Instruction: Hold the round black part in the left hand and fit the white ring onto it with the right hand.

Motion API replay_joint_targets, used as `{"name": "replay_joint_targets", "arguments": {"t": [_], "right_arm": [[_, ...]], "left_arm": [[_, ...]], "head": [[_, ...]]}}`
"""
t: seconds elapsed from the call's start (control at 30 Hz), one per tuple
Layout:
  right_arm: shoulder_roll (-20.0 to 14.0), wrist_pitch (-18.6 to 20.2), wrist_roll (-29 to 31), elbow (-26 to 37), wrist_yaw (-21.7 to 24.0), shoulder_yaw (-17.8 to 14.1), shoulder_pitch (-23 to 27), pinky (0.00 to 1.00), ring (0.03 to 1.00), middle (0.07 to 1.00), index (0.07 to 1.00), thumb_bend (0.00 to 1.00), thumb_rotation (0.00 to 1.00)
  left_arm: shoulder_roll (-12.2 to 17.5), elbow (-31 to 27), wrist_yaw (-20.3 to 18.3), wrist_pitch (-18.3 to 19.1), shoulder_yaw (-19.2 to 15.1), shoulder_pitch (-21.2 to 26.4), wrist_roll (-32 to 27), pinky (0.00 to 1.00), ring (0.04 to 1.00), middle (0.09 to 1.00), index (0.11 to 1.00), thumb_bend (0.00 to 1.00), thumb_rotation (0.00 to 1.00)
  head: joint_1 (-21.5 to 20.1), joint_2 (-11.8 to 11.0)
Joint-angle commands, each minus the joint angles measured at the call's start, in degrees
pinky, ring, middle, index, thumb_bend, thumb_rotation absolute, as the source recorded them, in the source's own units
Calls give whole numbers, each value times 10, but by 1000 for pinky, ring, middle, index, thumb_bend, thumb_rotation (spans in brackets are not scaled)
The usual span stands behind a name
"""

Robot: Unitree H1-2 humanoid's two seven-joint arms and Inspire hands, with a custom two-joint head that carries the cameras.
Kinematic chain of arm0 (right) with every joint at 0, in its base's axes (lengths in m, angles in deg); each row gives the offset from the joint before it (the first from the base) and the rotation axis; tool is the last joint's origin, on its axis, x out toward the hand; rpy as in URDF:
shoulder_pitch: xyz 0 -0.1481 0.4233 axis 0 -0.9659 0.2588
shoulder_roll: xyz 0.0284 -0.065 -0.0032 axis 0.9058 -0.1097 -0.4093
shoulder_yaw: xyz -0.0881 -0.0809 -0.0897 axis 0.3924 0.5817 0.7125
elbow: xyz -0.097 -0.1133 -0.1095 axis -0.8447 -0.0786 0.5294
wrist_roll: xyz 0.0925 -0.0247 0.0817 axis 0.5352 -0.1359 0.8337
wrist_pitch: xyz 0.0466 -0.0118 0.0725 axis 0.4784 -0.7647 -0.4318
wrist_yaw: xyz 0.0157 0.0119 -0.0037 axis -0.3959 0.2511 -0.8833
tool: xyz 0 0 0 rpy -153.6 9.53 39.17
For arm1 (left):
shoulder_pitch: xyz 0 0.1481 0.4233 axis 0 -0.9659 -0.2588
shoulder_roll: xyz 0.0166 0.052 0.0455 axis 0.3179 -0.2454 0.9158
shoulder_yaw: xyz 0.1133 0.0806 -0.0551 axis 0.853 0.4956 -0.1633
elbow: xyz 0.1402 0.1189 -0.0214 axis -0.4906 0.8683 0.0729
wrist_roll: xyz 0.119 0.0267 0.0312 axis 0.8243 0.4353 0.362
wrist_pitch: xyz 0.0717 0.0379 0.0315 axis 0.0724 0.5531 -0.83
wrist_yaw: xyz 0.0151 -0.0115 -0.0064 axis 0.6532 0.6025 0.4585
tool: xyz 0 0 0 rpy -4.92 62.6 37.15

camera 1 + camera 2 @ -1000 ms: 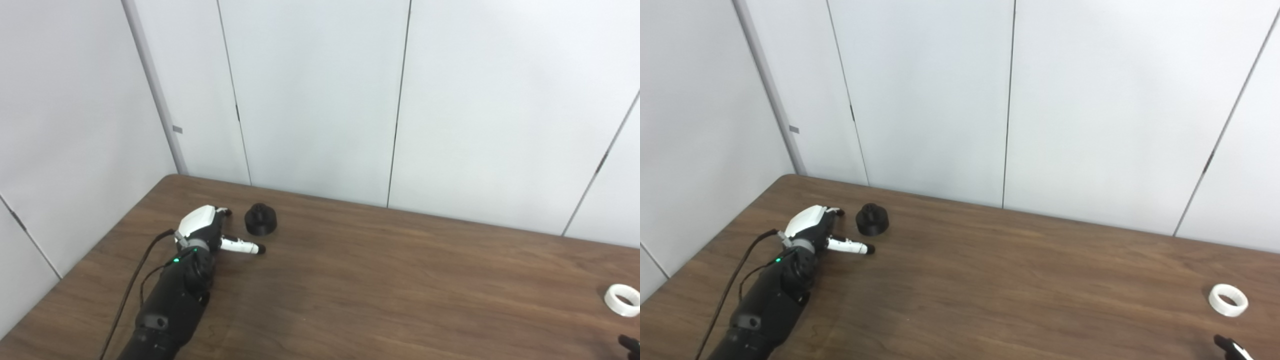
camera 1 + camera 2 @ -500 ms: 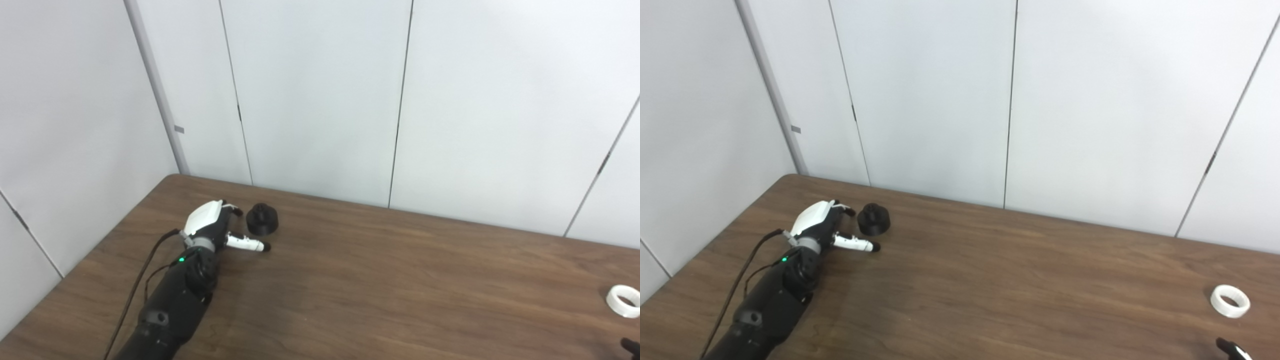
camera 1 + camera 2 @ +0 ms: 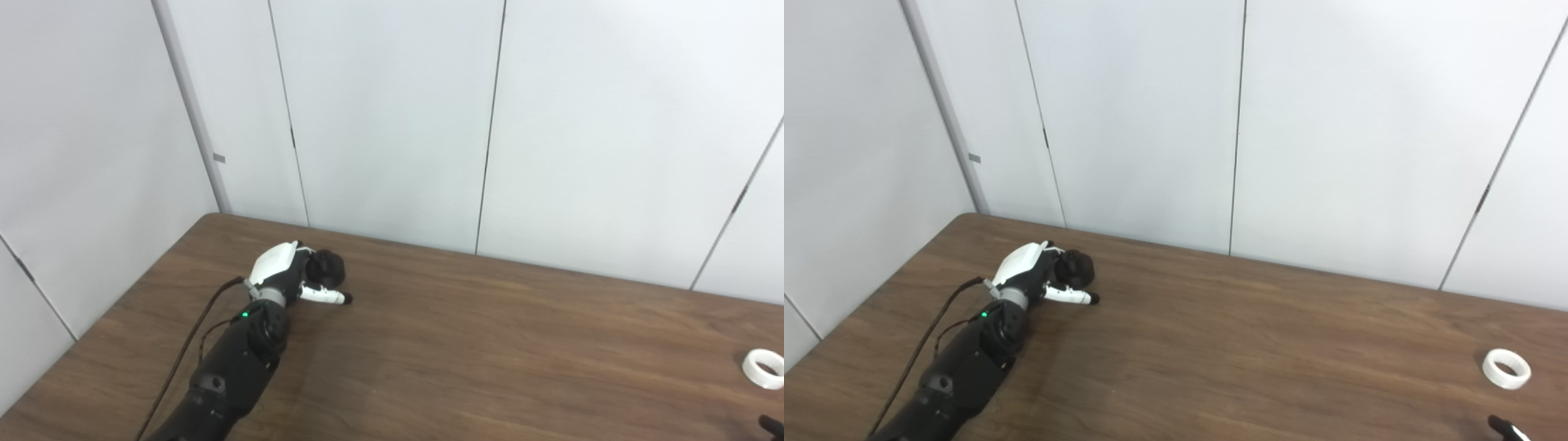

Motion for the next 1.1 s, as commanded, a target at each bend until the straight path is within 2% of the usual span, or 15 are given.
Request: {"name": "replay_joint_targets", "arguments": {"t": [0.0,0.17,0.3,0.83,1.07], "right_arm": [[-3,9,2,11,-4,-3,-8,945,1000,1000,933,762,437],[-2,7,7,10,-3,-4,-8,958,1000,1000,937,752,426],[-5,12,9,13,-2,-4,-9,967,1000,1000,941,757,417],[-15,10,21,3,5,-9,-7,976,1000,1000,948,806,412],[-21,12,21,2,10,-8,-6,996,1000,1000,949,851,435]], "left_arm": [[-6,9,-3,-13,15,17,1,1000,1000,1000,781,975,158],[-2,17,0,-16,29,19,6,1000,1000,1000,753,902,92],[4,13,5,-17,28,13,2,1000,1000,1000,740,873,42],[42,-2,6,-11,16,-8,-4,1000,1000,1000,754,924,65],[63,-15,-20,8,12,-17,-5,1000,1000,1000,798,974,79]], "head": [[-1,1],[0,1],[1,2],[6,4],[9,4]]}}
